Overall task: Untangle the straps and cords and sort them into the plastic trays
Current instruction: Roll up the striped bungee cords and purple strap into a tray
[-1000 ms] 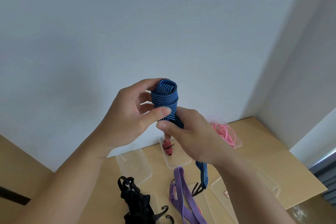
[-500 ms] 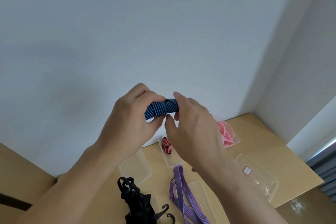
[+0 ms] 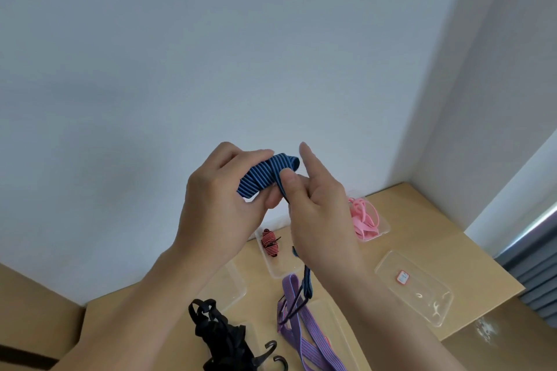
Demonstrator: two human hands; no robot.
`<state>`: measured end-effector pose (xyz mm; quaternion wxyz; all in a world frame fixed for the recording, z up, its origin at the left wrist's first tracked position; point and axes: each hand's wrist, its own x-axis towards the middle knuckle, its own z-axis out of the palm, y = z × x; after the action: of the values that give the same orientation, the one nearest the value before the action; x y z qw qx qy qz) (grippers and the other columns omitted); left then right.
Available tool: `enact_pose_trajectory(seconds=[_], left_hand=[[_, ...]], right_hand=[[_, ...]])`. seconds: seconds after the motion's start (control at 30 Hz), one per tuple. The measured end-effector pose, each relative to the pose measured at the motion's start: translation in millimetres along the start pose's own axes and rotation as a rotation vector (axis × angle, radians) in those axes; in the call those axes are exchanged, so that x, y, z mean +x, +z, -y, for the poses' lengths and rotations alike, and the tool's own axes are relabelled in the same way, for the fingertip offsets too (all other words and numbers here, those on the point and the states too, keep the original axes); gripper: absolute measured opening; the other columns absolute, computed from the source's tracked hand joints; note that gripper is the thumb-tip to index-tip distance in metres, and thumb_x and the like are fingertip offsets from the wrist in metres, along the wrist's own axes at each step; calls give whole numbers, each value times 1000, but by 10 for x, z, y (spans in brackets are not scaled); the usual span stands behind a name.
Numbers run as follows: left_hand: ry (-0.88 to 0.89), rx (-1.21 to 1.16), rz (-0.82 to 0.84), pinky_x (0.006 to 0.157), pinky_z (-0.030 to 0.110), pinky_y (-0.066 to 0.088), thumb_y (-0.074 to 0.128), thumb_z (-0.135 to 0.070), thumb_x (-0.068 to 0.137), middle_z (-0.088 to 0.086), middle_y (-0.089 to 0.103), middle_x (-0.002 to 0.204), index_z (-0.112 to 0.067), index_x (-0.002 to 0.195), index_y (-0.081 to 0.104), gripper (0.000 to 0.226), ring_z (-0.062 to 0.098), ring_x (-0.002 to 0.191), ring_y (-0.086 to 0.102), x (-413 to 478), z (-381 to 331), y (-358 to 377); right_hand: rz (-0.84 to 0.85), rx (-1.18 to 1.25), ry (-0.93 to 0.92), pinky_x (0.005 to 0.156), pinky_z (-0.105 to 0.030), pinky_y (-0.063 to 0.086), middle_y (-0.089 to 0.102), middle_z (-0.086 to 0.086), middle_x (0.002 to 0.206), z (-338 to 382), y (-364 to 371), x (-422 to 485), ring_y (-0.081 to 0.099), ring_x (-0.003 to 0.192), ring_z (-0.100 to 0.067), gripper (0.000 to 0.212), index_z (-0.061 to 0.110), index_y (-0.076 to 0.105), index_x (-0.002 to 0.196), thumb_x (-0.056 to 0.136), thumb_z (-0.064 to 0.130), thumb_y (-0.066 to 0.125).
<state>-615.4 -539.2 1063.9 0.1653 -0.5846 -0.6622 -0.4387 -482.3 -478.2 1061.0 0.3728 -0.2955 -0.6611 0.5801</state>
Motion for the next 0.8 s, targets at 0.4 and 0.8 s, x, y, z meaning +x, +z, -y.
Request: enact_pose_trajectory(seconds=[0.4, 0.8], left_hand=[[-767, -833, 381, 92, 42, 59, 66, -18, 92, 9, 75, 112, -16, 121, 71, 30, 24, 106, 72, 10, -4, -21], [-1016, -1188, 534, 61, 35, 54, 62, -11, 85, 14, 71, 106, -5, 127, 60, 43, 25, 83, 68, 50, 92, -99]], right_hand=[[180, 90, 5, 44, -18, 36, 57, -2, 54, -145, -202, 184, 40, 42, -11, 14, 27, 72, 104, 100, 24, 59], [193, -124, 54, 49, -30, 33, 51, -4, 52, -178, -248, 282, 39, 47, -15, 19, 24, 73, 82, 86, 43, 74]])
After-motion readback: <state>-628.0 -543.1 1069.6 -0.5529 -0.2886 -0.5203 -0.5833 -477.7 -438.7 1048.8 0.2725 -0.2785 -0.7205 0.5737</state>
